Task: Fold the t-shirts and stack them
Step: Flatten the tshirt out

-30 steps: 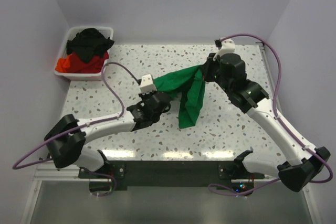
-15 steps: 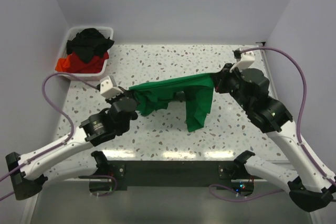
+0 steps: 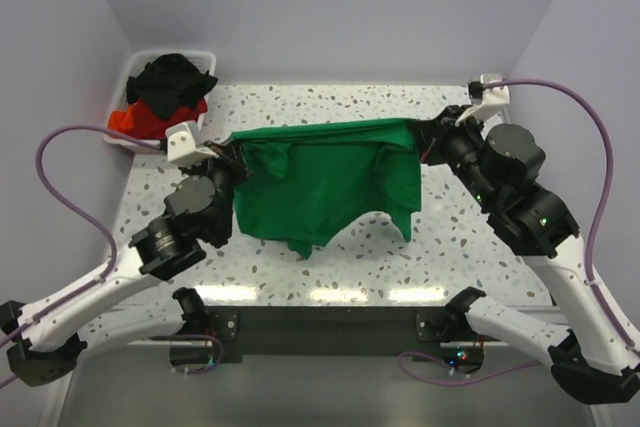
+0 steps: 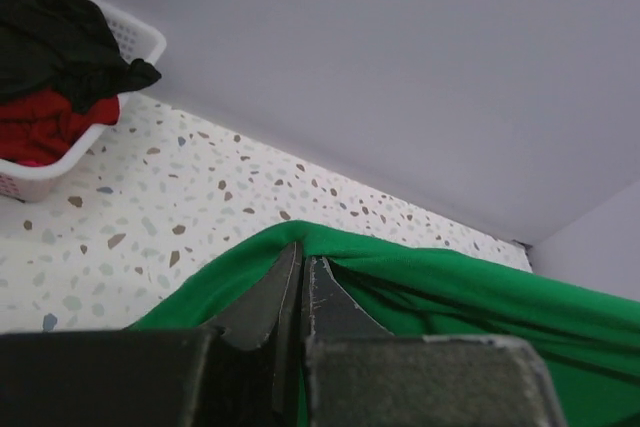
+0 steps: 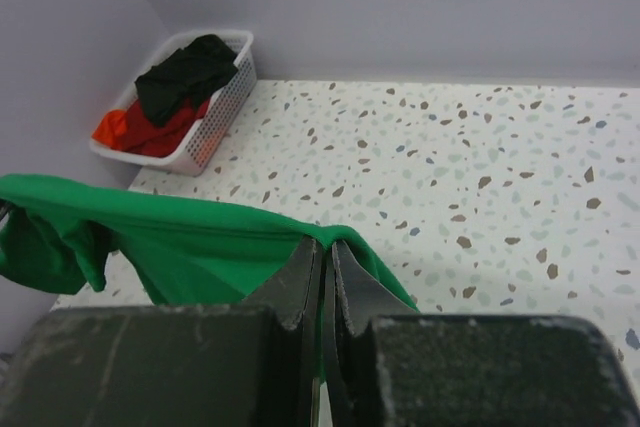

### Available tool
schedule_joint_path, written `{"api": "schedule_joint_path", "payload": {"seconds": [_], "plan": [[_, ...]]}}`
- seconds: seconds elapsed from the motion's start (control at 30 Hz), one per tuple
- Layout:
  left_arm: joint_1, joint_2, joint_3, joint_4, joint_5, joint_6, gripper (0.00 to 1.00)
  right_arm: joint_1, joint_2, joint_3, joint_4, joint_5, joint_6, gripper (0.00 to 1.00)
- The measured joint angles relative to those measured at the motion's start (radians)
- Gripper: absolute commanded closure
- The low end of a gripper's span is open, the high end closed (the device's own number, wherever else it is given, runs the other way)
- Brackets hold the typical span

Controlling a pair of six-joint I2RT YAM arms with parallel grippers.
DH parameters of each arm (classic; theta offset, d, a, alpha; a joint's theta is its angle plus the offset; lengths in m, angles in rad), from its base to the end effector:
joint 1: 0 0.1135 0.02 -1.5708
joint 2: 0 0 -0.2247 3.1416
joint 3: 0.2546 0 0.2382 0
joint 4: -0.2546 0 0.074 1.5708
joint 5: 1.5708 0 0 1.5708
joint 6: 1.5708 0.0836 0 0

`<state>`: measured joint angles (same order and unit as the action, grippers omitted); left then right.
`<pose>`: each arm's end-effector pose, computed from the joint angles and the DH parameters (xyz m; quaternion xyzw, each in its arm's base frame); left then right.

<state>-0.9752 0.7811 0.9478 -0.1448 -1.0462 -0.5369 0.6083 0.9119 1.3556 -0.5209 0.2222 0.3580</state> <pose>0.1685 -0.1197 0.3717 -0.2168 0.6689 -0.1706 0.6902 0.1910 0.1106 0.4323 -0.0163 0.7330 0.2416 0.6356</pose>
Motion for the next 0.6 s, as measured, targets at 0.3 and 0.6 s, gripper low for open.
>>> {"api": "schedule_joint_path", "payload": {"seconds": [0.3,0.6], "plan": [[0.206,0.44,0.097,0.079,-0.068,-0.063,1.0,-0.028,0.232,-0.085,0.193,0.188,-0.031,1.0],[0.402,0.88,0.111,0.097,0.162,-0.267,1.0,-0.208,0.683,-0.219,0.377,0.077,0.053,1.0]]}}
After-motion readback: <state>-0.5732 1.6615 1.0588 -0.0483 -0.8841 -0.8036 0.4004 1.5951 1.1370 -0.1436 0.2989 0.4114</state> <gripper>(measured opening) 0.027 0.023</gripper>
